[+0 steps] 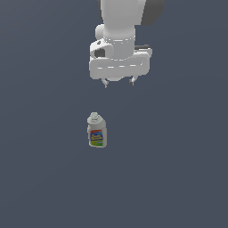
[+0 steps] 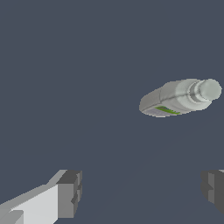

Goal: Pick up the object and move it to a goal position.

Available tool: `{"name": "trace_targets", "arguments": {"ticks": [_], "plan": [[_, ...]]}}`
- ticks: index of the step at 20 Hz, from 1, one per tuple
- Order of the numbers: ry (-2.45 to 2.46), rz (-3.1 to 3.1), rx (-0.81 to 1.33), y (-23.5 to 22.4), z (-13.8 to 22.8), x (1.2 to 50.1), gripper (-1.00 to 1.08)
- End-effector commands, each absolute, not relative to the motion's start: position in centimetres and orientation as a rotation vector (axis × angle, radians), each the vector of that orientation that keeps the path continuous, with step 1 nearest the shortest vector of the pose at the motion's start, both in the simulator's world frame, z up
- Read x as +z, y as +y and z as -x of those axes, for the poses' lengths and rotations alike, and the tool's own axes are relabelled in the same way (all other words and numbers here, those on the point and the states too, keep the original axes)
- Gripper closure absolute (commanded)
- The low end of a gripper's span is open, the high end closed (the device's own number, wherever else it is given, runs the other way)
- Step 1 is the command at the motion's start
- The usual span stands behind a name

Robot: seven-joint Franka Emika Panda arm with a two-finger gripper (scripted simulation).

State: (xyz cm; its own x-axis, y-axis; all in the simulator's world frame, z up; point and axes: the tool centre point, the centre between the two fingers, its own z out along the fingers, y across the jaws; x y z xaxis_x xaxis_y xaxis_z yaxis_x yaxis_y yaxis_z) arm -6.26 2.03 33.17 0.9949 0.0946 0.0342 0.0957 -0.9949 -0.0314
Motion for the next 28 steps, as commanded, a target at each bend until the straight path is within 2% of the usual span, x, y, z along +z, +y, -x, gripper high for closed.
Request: {"name": "trace_targets", "arguments": {"ticks": [1, 28], "plan": [[-0.217, 3.102, -0.05, 1.7, 5.9, 33.1, -0.92], [-1.155, 2.911, -0.034, -2.8, 1.2, 31.0, -0.92]]}}
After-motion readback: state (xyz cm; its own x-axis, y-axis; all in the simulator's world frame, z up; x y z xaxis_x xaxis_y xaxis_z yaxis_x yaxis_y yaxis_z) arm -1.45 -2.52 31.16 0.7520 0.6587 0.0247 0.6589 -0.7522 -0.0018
